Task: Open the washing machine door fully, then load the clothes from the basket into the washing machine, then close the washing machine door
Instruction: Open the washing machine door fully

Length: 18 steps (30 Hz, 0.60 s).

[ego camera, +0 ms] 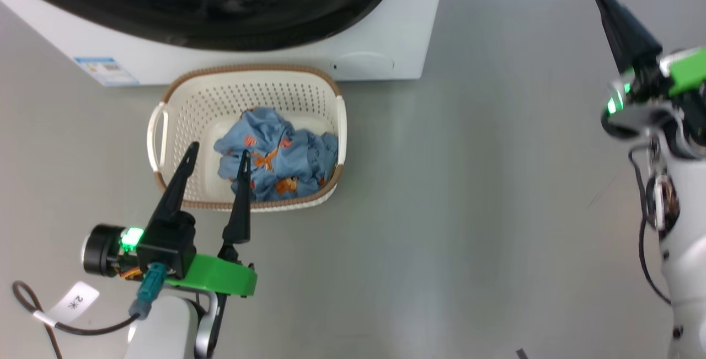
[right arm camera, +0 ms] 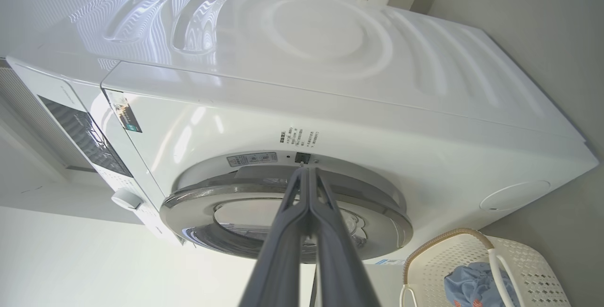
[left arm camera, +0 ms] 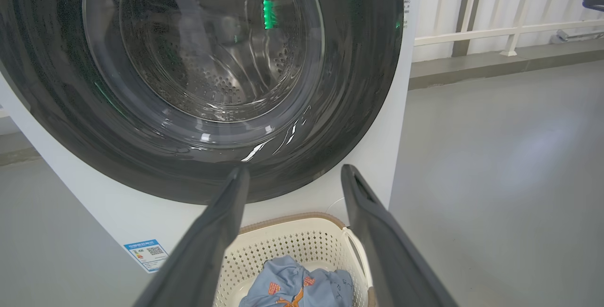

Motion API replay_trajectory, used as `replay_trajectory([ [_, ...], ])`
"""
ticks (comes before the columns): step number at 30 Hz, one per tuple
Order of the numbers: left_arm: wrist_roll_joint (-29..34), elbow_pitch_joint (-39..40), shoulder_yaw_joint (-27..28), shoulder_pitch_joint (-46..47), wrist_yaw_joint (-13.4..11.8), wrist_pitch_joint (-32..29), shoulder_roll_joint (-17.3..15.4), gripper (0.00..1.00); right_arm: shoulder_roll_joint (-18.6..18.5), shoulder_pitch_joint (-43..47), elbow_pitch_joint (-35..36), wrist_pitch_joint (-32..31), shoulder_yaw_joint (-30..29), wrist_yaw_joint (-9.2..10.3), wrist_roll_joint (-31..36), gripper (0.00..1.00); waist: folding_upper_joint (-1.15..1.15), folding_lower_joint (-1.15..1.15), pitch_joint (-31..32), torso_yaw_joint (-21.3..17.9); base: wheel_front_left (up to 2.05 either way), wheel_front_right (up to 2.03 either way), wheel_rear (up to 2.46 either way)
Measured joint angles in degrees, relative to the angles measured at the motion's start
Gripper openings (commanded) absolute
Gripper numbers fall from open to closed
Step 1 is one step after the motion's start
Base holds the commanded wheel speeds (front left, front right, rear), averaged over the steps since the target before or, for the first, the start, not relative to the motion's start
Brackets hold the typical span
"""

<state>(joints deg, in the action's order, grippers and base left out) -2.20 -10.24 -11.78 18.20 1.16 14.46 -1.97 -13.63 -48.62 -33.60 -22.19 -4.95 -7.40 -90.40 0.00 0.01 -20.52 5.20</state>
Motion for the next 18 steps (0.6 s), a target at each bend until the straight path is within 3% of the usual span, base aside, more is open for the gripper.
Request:
replay_trajectory([
  [7,-0.2,0.6,-1.3,2.1,-1.0,0.0,0.0,1.0,2.3,-12.0,-4.5,-6.4,1.6,0.0,-3.6,0.0,0.0,0.0,-4.1,1.2,0.0,0.0,0.0],
  [18,-2.2,1.5,-5.3,5.0,-2.7,0.0,0.2,1.0,3.3,-29.2,-14.9,-8.6,5.7,0.0,-3.1,0.0,0.0,0.0,-8.6,3.9,0.0,0.0,0.0],
])
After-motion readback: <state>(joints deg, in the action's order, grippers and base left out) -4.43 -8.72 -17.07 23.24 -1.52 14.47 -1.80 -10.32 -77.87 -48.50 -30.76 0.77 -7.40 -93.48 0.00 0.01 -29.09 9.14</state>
